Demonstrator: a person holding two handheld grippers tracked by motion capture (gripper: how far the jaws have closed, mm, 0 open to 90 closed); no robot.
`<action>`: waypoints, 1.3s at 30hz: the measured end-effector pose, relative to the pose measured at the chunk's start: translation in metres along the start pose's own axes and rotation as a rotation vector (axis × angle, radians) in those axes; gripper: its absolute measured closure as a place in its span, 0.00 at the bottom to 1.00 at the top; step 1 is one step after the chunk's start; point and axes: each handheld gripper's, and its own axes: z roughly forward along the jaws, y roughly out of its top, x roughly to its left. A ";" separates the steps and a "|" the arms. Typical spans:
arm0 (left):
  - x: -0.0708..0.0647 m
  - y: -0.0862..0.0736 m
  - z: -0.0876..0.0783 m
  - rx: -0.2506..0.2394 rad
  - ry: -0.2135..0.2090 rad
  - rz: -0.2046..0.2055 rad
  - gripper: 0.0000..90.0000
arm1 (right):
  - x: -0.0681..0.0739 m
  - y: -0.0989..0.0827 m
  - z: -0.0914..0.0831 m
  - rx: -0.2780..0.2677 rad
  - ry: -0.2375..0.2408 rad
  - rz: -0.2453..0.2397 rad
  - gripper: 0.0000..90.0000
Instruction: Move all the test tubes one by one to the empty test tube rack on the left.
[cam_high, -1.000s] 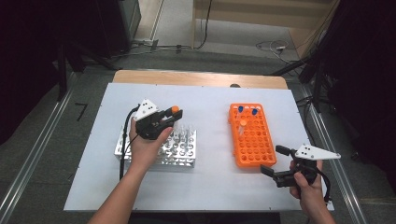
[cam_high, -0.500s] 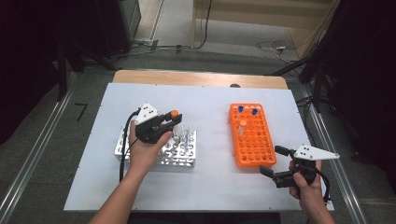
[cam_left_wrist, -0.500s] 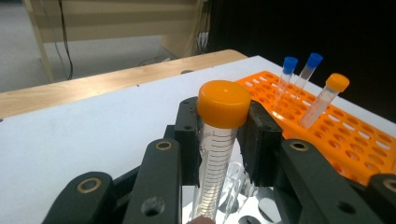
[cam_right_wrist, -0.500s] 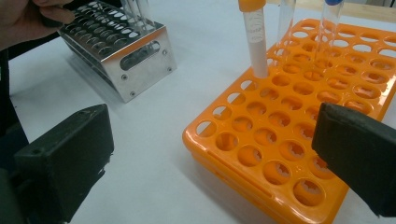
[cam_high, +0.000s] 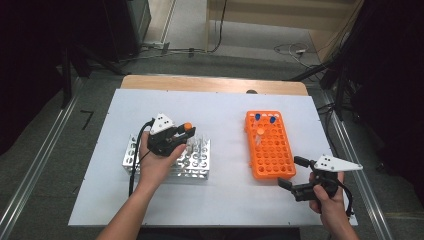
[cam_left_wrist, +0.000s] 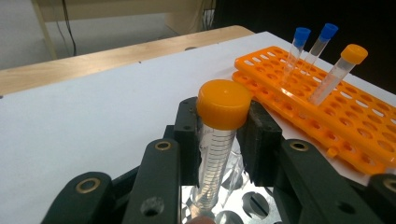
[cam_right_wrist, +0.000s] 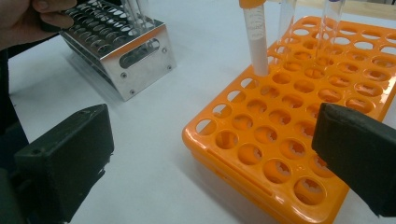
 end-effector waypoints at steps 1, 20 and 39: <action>0.000 0.000 0.000 0.002 -0.001 -0.004 0.78 | 0.000 0.000 0.000 0.000 0.000 0.001 0.00; -0.007 -0.001 -0.022 -0.030 -0.065 -0.023 0.21 | 0.003 0.006 0.011 0.006 -0.003 0.001 0.00; -0.037 -0.015 -0.052 -0.049 -0.170 0.008 0.00 | -0.009 0.027 0.047 0.011 -0.022 0.039 0.05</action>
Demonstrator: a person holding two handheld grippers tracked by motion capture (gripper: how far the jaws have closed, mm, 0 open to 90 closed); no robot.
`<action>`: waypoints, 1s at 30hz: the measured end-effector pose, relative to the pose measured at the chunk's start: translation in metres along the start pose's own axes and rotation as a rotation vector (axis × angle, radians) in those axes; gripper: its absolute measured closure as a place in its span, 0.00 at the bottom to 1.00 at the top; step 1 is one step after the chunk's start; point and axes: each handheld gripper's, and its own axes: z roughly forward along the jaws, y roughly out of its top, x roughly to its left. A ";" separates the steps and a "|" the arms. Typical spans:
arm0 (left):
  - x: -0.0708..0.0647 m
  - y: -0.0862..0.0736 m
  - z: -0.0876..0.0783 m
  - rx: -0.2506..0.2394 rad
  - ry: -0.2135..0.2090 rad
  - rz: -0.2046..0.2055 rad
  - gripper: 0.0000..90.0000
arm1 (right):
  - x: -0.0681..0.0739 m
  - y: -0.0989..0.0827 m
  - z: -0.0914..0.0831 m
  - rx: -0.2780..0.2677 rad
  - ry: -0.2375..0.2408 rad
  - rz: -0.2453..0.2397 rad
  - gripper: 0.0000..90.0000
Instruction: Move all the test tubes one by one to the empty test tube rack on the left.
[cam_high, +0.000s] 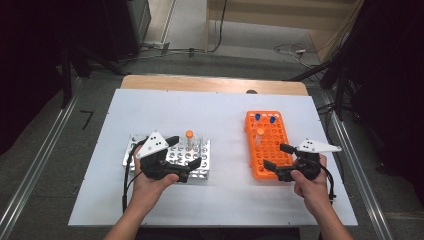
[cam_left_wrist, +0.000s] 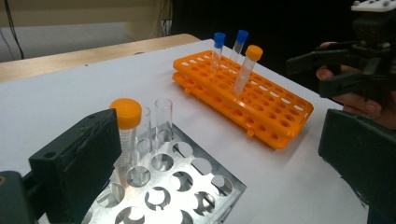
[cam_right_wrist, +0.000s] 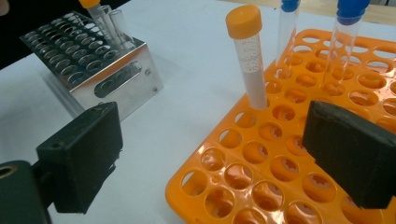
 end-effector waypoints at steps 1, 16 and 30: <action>-0.001 -0.001 -0.001 -0.003 -0.001 0.000 0.00 | -0.001 0.001 0.003 0.007 0.000 0.002 0.05; -0.006 -0.012 -0.006 0.010 -0.021 -0.011 0.00 | -0.007 0.015 0.043 0.094 -0.113 0.060 0.37; -0.008 -0.013 -0.006 0.012 -0.039 -0.011 0.00 | -0.002 0.022 0.067 0.152 -0.219 0.040 0.64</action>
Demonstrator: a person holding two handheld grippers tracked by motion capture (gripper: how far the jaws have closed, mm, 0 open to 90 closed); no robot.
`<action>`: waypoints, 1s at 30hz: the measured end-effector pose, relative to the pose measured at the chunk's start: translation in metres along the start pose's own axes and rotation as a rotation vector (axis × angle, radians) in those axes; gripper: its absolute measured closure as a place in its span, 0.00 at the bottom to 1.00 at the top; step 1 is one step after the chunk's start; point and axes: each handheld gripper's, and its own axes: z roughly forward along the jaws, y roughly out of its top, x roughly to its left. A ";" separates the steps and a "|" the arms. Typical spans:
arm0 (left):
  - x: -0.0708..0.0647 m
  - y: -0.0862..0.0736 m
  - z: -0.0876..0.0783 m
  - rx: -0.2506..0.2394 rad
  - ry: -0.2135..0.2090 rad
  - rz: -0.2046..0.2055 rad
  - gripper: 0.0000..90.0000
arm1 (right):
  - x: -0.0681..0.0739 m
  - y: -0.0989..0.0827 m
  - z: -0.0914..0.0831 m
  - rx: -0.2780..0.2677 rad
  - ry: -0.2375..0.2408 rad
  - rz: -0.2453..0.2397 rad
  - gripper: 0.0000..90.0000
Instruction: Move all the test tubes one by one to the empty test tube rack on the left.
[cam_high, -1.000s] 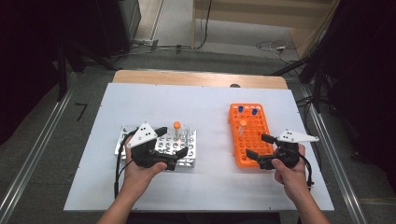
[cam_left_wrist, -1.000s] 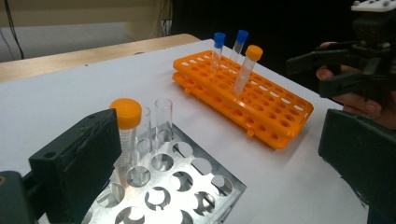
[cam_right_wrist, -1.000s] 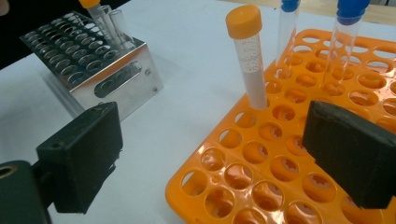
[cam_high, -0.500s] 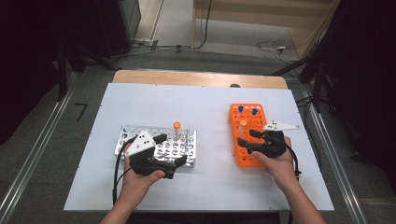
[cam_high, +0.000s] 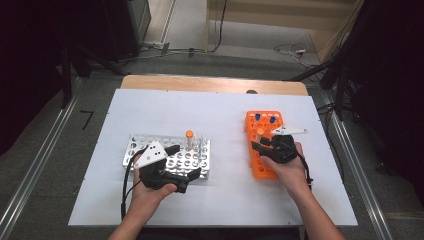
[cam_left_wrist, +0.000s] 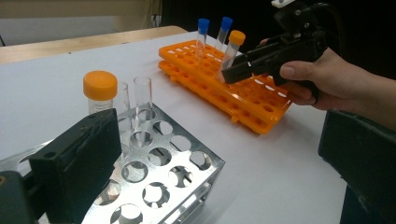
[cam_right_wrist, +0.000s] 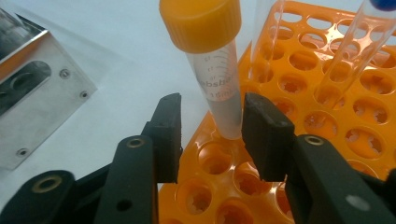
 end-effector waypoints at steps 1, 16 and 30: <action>0.000 0.000 0.000 0.001 0.000 0.001 0.00 | 0.001 0.000 0.001 0.005 -0.012 -0.004 0.65; -0.001 -0.001 0.002 0.007 -0.003 0.002 0.00 | 0.000 -0.005 -0.004 -0.033 -0.080 -0.012 0.81; -0.006 0.000 0.005 0.008 -0.016 0.010 0.00 | 0.005 -0.001 -0.040 -0.157 -0.024 -0.034 0.81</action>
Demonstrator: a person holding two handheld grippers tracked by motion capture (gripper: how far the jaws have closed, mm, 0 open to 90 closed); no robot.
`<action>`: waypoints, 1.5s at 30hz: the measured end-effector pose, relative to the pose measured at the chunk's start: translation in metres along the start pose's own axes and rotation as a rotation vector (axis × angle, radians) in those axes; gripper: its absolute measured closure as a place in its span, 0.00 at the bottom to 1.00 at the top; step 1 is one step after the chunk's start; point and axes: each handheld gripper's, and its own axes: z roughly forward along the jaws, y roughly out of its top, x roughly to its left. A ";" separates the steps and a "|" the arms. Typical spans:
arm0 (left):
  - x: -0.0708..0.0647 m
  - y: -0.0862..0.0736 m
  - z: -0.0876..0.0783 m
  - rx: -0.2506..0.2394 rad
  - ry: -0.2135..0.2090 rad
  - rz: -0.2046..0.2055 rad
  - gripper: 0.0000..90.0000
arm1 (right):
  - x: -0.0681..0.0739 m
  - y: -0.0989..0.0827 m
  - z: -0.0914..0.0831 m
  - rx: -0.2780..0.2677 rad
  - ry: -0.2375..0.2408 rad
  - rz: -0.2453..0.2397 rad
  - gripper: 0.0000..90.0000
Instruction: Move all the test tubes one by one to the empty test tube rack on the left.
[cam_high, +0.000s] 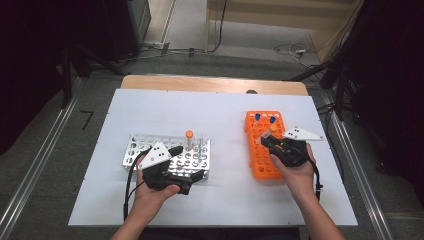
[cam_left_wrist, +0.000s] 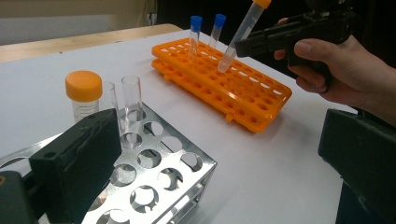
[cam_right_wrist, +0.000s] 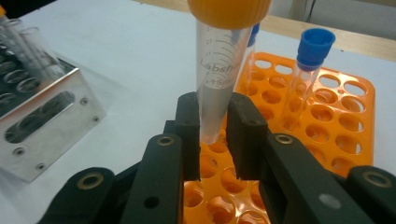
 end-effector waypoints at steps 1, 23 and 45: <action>0.000 0.000 0.000 0.000 0.000 0.001 0.00 | 0.001 0.000 -0.002 -0.004 0.009 -0.005 0.81; -0.015 0.001 0.006 0.002 -0.042 0.033 0.00 | 0.046 -0.016 -0.031 -0.017 0.210 -0.056 0.81; -0.041 0.006 0.014 -0.005 -0.114 0.091 0.16 | 0.099 -0.023 -0.024 0.036 0.357 -0.159 0.81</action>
